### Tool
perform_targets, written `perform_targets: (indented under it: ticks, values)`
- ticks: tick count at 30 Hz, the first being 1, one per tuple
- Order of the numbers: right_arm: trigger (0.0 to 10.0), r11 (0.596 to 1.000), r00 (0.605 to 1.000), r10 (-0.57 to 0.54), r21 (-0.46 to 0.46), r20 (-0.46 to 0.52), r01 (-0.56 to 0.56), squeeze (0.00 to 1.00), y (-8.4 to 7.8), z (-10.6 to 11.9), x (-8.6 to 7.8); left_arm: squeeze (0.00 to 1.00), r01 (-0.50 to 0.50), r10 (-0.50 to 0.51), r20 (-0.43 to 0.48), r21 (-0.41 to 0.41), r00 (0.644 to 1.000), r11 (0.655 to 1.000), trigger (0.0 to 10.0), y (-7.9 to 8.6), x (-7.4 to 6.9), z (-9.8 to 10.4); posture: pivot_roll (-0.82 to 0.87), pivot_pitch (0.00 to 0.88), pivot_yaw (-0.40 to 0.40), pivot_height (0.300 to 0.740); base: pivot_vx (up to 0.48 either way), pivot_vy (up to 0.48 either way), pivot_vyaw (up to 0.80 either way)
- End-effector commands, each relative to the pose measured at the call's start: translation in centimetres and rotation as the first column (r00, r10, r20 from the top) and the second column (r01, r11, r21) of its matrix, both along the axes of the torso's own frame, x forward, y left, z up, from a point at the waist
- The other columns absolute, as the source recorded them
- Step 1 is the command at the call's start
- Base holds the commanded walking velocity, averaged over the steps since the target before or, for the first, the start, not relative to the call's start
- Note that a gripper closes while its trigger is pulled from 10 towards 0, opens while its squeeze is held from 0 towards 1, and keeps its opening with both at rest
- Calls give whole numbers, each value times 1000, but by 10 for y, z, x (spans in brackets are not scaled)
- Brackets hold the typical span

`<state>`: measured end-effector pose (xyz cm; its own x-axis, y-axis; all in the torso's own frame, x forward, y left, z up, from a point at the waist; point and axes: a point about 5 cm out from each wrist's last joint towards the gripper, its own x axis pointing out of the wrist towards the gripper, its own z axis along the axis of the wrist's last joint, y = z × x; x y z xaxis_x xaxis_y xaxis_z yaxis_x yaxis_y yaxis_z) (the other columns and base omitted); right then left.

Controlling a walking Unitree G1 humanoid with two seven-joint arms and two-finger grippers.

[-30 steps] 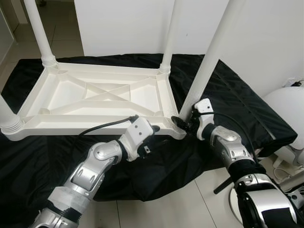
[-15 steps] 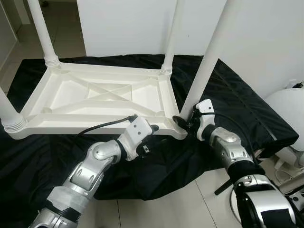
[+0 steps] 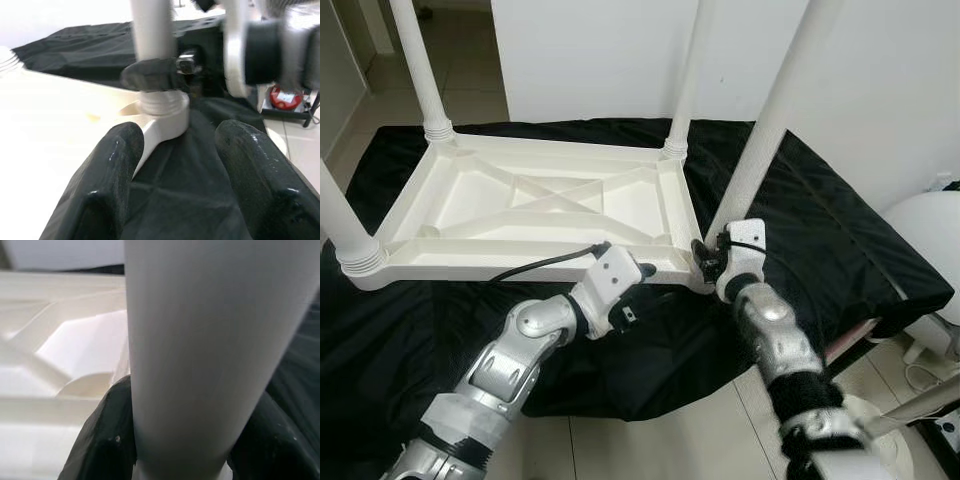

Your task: Building children table

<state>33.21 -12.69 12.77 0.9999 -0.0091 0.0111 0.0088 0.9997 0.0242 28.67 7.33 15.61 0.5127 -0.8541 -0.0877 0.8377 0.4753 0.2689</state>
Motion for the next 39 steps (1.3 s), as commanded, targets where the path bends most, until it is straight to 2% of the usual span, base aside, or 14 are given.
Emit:
perform_targets:
  ticks: [1, 5, 11, 12, 20, 21, 22, 24, 28, 30, 33, 34, 36, 39]
  values:
    - [10000, 987, 985, -159, -24, -62, 158, 0, -18, -13, -8, 0, 49, -49, -14, 15, 999, 999, 10000, -2, 0, 0, -19, 14, -54, 740, 0, 0, 0]
    - [10000, 987, 985, -158, 10, -68, 160, 0, -4, -13, -16, 0, 53, -52, -17, 16, 998, 998, 10000, -2, -1, 0, -24, 21, -50, 740, 0, 0, 0]
    - [10000, 991, 990, -130, 28, -46, 132, 0, -2, -5, -18, 0, 67, -67, -21, 15, 998, 998, 10000, -6, -2, -1, -34, 29, -47, 740, 0, 0, 0]
    - [10000, 991, 991, -131, 26, -38, 132, 1000, -5, -4, -19, 0, 66, -66, -21, 13, 998, 998, 10000, -6, -2, -1, -31, 29, -48, 740, 0, 0, 0]
    - [10000, 998, 999, -52, 22, -15, 52, 1000, -21, -2, -22, 0, 59, -58, -20, 11, 998, 998, 10000, -5, -4, -2, -27, 28, -58, 740, 0, 0, 0]
    - [10000, 1000, 1000, -1, 17, -29, 1, 0, -25, -6, -23, 0, 56, -56, -19, 9, 998, 998, 10000, -5, -4, -2, -28, 26, -63, 740, 0, 0, 0]
    - [10000, 1000, 1000, -1, 17, -29, 1, 0, -25, -6, -23, 0, 56, -56, -19, 9, 998, 998, 10000, -5, -4, -2, -28, 26, -63, 740, 0, 0, 0]
    - [10000, 994, 993, 109, 13, -52, -109, 0, -30, -10, -24, 0, 52, -52, -17, 2, 999, 999, 10000, -7, -4, -1, -26, 25, -70, 740, 0, 0, 0]
    - [10000, 986, 985, 166, 7, -49, -166, 0, -33, -10, -24, 0, 51, -51, -15, 0, 999, 999, 10000, -7, -4, -1, -24, 23, -71, 740, 0, 0, 0]
    - [10000, 960, 960, 279, -24, -31, -280, 0, -36, -6, -22, 0, 51, -51, -12, 0, 999, 999, 10000, -8, -4, 0, -21, 17, -71, 740, 0, 0, 0]
    - [10000, 939, 940, 340, -59, -21, -340, 0, -38, -4, -21, 0, 54, -54, -11, 0, 998, 999, 10000, -8, -4, 0, -20, 12, -72, 740, 0, 0, 0]
    - [10000, 916, 920, 392, -84, -21, -392, 0, -40, -2, -18, 0, 62, -62, -11, 1, 998, 998, 10000, -10, -5, -1, -19, 9, -72, 740, 0, 0, 0]
    - [10000, 916, 920, 392, -84, -21, -392, 0, -40, -2, -18, 0, 62, -62, -11, 1, 998, 998, 10000, -10, -5, -1, -19, 9, -72, 740, 0, 0, 0]
    - [10000, 884, 892, 451, -123, -31, -451, 0, -43, 3, -10, 0, 83, -83, -15, 0, 996, 997, 10000, -13, -8, -2, -22, 7, -72, 740, 0, 0, 0]
